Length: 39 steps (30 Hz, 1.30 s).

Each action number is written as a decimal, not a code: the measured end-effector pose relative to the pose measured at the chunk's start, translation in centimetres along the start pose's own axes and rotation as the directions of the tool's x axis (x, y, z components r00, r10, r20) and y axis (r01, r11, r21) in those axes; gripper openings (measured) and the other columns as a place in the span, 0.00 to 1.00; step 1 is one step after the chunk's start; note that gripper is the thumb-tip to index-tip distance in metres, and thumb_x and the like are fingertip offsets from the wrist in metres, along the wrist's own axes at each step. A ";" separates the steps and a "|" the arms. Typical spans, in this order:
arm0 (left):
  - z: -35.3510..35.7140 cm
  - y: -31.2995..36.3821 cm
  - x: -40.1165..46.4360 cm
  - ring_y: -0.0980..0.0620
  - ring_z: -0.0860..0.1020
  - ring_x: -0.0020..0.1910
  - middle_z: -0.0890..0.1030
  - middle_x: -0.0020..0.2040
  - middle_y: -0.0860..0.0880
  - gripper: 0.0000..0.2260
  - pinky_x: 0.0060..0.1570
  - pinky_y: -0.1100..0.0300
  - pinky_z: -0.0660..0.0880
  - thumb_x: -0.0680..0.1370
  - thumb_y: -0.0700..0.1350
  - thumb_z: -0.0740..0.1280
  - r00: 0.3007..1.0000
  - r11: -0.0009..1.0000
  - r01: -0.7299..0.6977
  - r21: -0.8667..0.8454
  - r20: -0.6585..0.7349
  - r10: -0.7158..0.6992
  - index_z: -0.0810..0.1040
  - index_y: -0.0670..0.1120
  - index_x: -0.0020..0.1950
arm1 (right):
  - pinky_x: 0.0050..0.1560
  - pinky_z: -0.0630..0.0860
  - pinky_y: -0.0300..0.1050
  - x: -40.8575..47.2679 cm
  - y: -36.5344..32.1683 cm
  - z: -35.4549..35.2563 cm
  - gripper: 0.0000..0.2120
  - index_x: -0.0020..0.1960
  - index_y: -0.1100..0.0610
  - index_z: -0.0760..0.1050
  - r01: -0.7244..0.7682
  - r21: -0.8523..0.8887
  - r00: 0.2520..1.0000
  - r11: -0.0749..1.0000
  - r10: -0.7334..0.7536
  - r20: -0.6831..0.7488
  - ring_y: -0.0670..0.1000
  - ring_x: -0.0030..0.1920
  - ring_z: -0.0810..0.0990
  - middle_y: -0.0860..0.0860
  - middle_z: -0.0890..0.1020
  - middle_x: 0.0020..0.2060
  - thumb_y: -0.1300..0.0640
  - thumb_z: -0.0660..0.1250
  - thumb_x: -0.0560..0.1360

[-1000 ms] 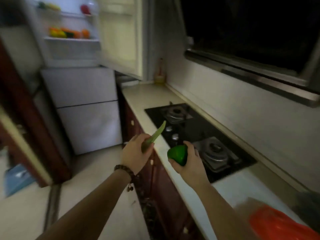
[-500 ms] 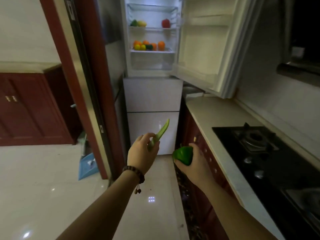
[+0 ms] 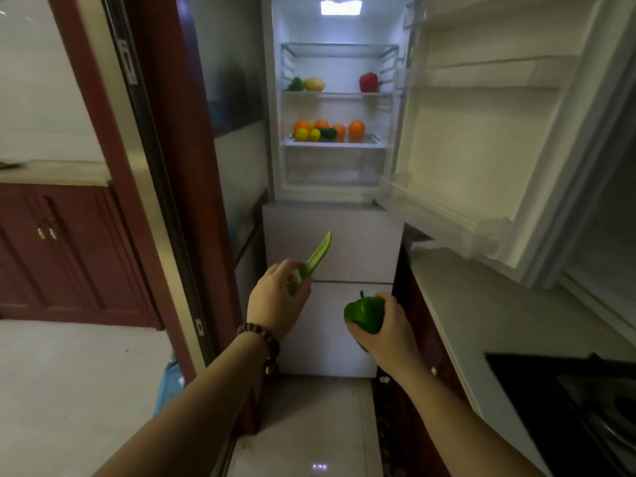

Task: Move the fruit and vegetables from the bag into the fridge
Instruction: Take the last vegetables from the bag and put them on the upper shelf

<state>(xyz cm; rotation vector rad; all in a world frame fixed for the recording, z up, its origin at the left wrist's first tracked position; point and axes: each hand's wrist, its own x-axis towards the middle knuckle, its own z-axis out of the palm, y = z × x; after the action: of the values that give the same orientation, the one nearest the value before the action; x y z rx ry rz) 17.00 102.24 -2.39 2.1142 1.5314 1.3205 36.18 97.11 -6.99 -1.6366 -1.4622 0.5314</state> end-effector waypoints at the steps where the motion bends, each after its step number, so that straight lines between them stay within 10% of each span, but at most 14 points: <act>1: 0.6 -0.3 1.7 0.55 0.75 0.40 0.76 0.46 0.51 0.11 0.40 0.59 0.77 0.75 0.48 0.68 1.000 1.000 -0.001 0.005 -0.009 0.001 0.76 0.48 0.55 | 0.49 0.72 0.40 1.9 0.1 0.1 0.36 0.69 0.52 0.60 0.014 0.009 1.000 1.000 -0.014 -0.001 0.48 0.54 0.70 0.51 0.68 0.60 0.47 0.75 0.67; 18: 9.4 -7.5 28.6 0.57 0.73 0.36 0.75 0.42 0.52 0.10 0.35 0.67 0.70 0.75 0.47 0.68 0.978 0.991 -0.109 -0.072 -0.186 0.094 0.76 0.47 0.54 | 0.47 0.68 0.39 32.8 -1.3 3.5 0.34 0.67 0.53 0.63 0.205 0.028 0.969 0.978 -0.199 -0.149 0.47 0.52 0.71 0.48 0.69 0.56 0.48 0.75 0.67; 28: 10.9 -9.0 48.7 0.53 0.75 0.34 0.75 0.35 0.52 0.04 0.35 0.54 0.77 0.78 0.51 0.63 0.962 0.947 -0.204 -0.247 -0.229 0.148 0.72 0.57 0.52 | 0.48 0.71 0.44 53.2 -7.1 3.3 0.35 0.67 0.52 0.63 0.302 -0.055 0.919 0.952 -0.306 -0.251 0.53 0.53 0.74 0.53 0.73 0.56 0.46 0.75 0.66; 39: 13.5 -9.9 64.4 0.59 0.77 0.37 0.79 0.41 0.52 0.14 0.36 0.74 0.72 0.74 0.44 0.68 0.945 0.947 -0.302 -0.113 -0.170 0.281 0.78 0.45 0.59 | 0.45 0.67 0.42 69.1 -11.8 -0.6 0.33 0.64 0.54 0.65 0.442 -0.156 0.804 0.883 -0.467 -0.367 0.51 0.48 0.73 0.53 0.74 0.52 0.47 0.76 0.65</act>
<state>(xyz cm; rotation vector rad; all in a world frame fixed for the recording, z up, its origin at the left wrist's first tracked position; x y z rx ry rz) 24.42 165.12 18.00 2.2609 1.1660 1.6685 45.26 161.94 18.23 -1.2714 -1.4965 -0.1198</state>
